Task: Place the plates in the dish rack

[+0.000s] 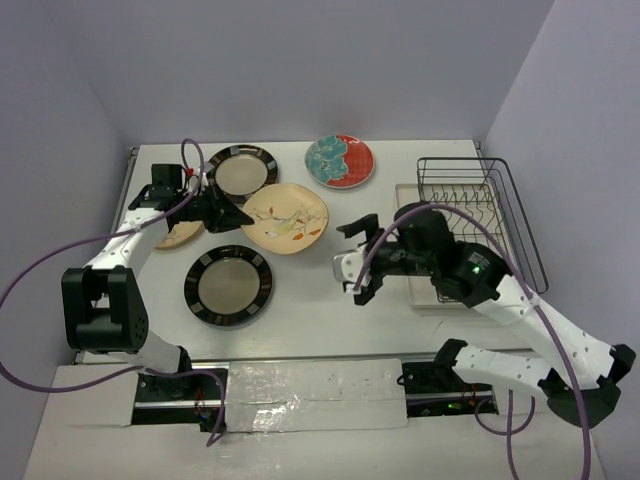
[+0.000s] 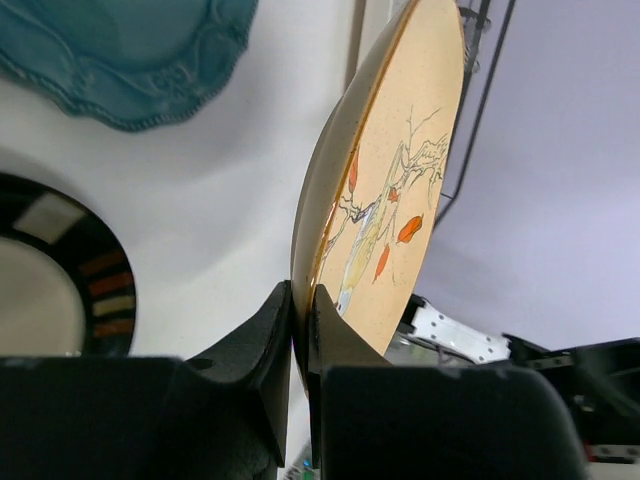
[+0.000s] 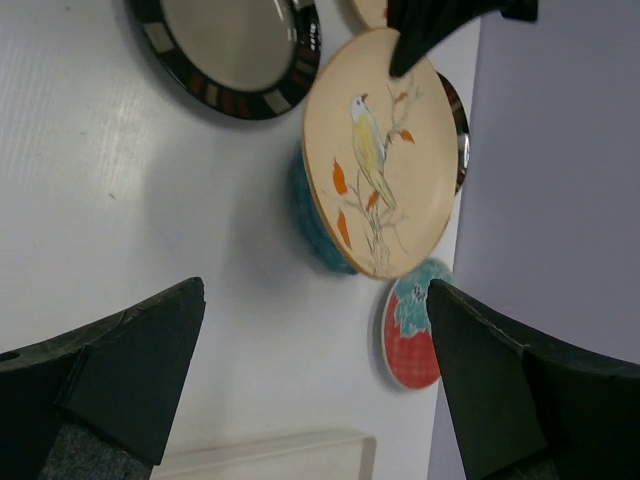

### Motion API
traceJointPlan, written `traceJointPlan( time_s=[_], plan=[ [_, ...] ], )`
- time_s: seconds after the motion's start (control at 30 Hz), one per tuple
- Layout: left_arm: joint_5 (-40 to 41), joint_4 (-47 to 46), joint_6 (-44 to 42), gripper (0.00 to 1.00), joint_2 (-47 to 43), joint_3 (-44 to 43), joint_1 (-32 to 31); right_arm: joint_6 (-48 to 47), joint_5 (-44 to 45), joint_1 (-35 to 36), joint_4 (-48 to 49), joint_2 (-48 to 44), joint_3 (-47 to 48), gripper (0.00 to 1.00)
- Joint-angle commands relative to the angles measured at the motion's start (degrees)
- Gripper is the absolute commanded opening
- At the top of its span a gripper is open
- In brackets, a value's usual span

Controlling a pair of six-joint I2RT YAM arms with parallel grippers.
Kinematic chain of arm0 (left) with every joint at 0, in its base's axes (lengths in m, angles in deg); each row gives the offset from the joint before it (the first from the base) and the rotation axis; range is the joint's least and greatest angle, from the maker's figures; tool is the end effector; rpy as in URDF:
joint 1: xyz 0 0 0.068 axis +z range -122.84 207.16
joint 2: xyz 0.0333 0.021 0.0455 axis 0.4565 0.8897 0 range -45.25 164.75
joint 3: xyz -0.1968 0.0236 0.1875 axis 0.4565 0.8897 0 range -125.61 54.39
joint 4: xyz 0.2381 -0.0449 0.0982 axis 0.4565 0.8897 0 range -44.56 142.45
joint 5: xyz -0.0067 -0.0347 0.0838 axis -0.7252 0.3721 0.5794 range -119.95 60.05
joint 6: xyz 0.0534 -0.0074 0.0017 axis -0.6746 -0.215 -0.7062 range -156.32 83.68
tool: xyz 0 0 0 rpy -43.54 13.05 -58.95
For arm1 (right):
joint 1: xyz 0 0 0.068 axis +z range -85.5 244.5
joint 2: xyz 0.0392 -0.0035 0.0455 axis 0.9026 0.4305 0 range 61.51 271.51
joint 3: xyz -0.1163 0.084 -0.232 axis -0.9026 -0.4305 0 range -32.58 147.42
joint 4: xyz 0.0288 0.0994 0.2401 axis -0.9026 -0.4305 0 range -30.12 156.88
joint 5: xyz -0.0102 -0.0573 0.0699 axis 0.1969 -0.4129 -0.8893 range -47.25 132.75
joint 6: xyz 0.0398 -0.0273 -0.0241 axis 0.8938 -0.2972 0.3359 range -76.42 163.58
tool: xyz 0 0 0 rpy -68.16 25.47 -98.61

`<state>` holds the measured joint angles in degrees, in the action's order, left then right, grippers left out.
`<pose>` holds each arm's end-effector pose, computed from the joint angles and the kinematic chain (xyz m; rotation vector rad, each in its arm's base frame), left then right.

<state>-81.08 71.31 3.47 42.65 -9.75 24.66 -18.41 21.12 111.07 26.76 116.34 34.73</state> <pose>0.3197 -0.0419 0.2602 -0.3733 2.4494 -1.4123 0.1205 0.1464 0.3911 -1.7675 0.9846 0.2172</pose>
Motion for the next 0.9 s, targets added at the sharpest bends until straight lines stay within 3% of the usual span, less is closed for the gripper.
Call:
traceJointPlan(
  time_s=[0.0,0.33,0.47,0.57,0.67,0.8,0.87],
  plan=[
    [-11.61,-5.74,6.79,0.0,-4.4,0.76,0.04,-3.56,5.53,4.93,6.53,2.55,-3.05,0.98],
    [-15.31,-4.69,9.6,0.0,-6.16,1.65,-0.05,-2.78,17.41,11.0,15.15,14.77,-1.04,0.93],
    [-16.89,-5.21,10.74,0.0,-6.42,1.65,-0.05,-3.13,19.42,11.53,17.69,18.19,-1.04,0.78],
    [-17.42,-6.08,11.62,0.0,-6.6,2.17,-0.05,-3.66,21.18,11.44,19.97,19.26,-1.83,0.76],
    [-17.77,-7.05,12.41,0.0,-6.95,3.32,-0.31,-4.1,21.54,11.44,22.53,19.96,-2.53,0.67],
    [-18.39,-9.69,14.52,0.0,-7.39,4.99,-0.48,-3.66,23.12,11.35,23.68,20.32,-2.18,0.5],
    [-18.48,-11.01,15.84,0.0,-7.39,5.51,-0.57,-3.66,23.12,11.35,24.12,20.23,-2.18,0.46]
  ],
)
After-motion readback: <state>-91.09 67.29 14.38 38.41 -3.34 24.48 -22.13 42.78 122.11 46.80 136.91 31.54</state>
